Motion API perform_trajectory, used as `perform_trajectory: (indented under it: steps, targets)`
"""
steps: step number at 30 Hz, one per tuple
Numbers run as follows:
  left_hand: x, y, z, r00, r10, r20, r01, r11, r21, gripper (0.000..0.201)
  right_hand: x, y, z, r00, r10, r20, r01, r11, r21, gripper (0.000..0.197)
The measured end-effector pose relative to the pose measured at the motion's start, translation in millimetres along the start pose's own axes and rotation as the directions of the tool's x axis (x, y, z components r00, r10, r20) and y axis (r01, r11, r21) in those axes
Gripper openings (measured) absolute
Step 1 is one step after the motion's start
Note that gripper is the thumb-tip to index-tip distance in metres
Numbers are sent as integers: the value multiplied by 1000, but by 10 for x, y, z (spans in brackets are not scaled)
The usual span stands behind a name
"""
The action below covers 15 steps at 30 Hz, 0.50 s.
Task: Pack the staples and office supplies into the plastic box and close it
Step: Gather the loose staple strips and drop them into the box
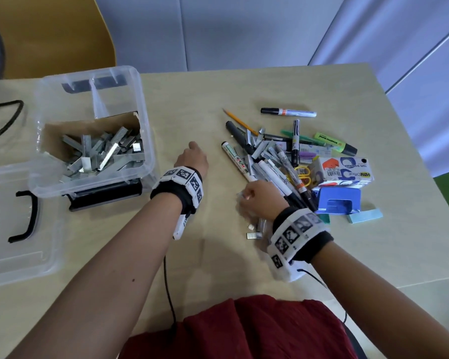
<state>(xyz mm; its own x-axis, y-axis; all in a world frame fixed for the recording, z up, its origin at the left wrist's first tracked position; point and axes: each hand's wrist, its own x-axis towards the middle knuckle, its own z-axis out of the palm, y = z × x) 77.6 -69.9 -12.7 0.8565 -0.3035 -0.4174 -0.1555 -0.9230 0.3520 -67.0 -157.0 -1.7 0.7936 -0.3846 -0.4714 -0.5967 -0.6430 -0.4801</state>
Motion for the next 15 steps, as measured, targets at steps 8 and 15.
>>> perform_trajectory:
  steps: [8, 15]
  targets:
    - [-74, -134, -4, 934, 81, 348, 334, 149, -931, 30, -32, 76, -276, 978, -45, 203, -203, 2, 979, 10]
    - [-223, -75, 7, 933, 207, 296, 259, 190, -947, 30, 89, 152, -298, 984, -68, 163, -142, 244, 959, 15]
